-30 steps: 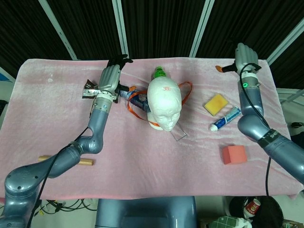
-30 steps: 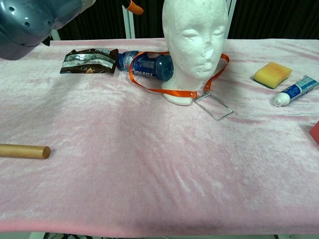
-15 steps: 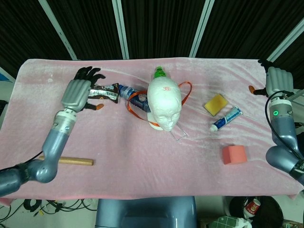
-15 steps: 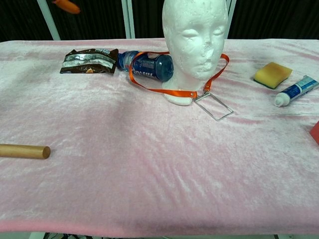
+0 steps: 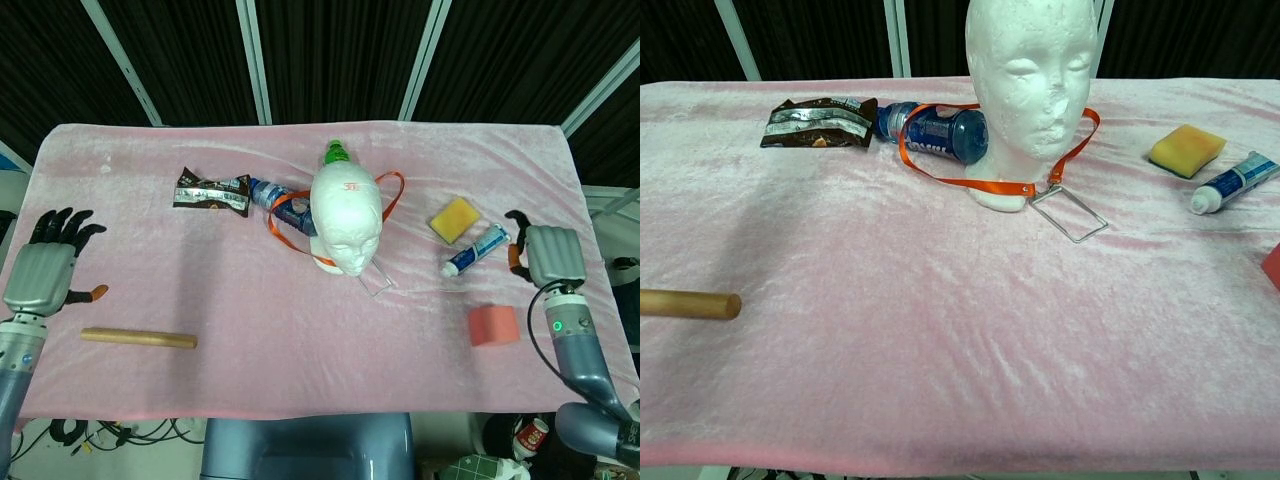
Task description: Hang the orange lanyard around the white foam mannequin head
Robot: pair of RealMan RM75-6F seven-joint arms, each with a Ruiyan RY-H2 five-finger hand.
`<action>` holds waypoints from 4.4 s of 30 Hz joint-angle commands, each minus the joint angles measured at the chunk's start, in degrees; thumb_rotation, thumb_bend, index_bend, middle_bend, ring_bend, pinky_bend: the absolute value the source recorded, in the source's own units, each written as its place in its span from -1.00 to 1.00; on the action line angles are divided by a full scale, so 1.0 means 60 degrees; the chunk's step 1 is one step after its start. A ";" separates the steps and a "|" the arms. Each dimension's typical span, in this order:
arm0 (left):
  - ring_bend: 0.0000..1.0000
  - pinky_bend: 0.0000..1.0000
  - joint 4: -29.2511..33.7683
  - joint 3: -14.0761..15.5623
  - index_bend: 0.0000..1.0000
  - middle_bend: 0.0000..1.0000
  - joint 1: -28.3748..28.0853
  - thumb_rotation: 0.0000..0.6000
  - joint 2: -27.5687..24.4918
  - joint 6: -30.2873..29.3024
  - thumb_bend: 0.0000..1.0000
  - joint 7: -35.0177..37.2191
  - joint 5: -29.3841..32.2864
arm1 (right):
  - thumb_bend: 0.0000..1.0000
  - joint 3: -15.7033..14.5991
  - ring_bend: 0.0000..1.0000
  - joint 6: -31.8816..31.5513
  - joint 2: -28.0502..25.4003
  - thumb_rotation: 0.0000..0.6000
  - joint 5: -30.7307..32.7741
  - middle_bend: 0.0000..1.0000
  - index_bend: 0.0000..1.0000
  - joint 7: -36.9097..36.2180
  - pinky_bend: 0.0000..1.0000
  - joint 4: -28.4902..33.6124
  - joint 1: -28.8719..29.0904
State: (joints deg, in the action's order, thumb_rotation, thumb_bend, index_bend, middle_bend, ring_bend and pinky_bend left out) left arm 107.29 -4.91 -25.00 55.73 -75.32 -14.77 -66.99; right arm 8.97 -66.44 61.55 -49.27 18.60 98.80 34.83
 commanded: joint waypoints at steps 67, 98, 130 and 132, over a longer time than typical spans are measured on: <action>-1.00 -1.00 -0.2281 0.0348 -0.55 -0.78 0.2807 1.00 0.1580 -0.1538 -0.91 0.2113 -0.2043 | 0.71 -0.0407 0.82 0.0823 0.4775 1.00 0.3651 0.86 -0.33 0.4296 0.63 -0.0520 0.2553; -1.00 -1.00 -0.2218 0.0102 -0.55 -0.78 0.2947 1.00 0.1609 -0.1459 -0.91 0.2099 -0.2041 | 0.73 -0.0453 0.82 0.0857 0.4950 1.00 0.3765 0.86 -0.17 0.4349 0.63 -0.0419 0.2708; -1.00 -1.00 -0.2214 -0.0032 -0.55 -0.78 0.3026 1.00 0.1608 -0.1469 -0.91 0.2180 -0.2089 | 0.74 -0.1275 0.83 0.0436 0.4758 1.00 0.3149 0.86 0.04 0.4372 0.64 0.1524 0.2402; -1.00 -1.00 -0.2213 -0.0038 -0.55 -0.78 0.3033 1.00 0.1604 -0.1471 -0.91 0.2183 -0.2086 | 0.74 -0.1366 0.83 0.0430 0.4711 1.00 0.3116 0.86 0.04 0.4417 0.64 0.1673 0.2397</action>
State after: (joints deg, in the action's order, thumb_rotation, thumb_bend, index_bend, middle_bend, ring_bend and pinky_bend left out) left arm 94.01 -5.14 -6.80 65.35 -84.15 -1.68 -79.50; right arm 1.09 -63.85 90.01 -30.52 44.91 108.44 49.22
